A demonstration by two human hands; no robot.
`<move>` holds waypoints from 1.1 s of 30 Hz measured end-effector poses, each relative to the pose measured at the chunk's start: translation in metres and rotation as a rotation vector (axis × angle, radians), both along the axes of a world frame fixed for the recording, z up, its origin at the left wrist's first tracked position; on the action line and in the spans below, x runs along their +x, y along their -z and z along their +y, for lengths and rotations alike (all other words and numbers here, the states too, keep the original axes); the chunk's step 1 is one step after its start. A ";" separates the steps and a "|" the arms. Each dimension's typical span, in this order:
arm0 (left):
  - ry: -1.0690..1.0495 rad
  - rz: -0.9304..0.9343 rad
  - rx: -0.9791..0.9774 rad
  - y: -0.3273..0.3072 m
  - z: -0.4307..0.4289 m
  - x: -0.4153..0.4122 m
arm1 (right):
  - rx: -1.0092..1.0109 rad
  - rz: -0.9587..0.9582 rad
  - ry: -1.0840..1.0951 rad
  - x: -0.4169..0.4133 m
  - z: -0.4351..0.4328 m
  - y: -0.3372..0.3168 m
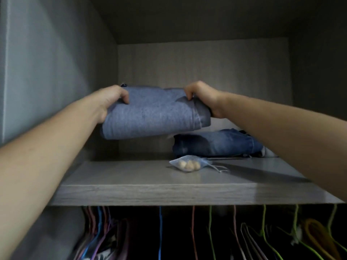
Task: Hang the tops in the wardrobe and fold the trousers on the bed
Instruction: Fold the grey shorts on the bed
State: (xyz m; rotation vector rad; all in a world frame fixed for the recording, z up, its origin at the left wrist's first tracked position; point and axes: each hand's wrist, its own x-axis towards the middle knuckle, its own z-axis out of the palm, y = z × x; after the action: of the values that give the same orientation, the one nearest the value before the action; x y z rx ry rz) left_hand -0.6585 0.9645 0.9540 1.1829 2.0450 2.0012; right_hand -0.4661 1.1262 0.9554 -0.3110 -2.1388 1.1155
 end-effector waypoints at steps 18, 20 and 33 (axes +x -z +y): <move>-0.302 0.549 -0.746 0.028 0.011 -0.056 | 0.614 -0.588 0.206 -0.075 0.013 0.016; -0.179 0.355 -0.852 0.036 0.010 -0.056 | 0.441 -0.667 0.097 -0.073 0.018 0.024; -0.036 0.549 -1.087 0.042 0.005 -0.059 | 0.519 -0.868 0.066 -0.069 0.010 0.043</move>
State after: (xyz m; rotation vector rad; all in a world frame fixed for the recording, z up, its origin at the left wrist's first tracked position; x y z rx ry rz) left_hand -0.7180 0.9692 0.9121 1.4071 2.7210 0.2916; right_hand -0.5350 1.1365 0.9124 -0.6995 -3.0346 0.3456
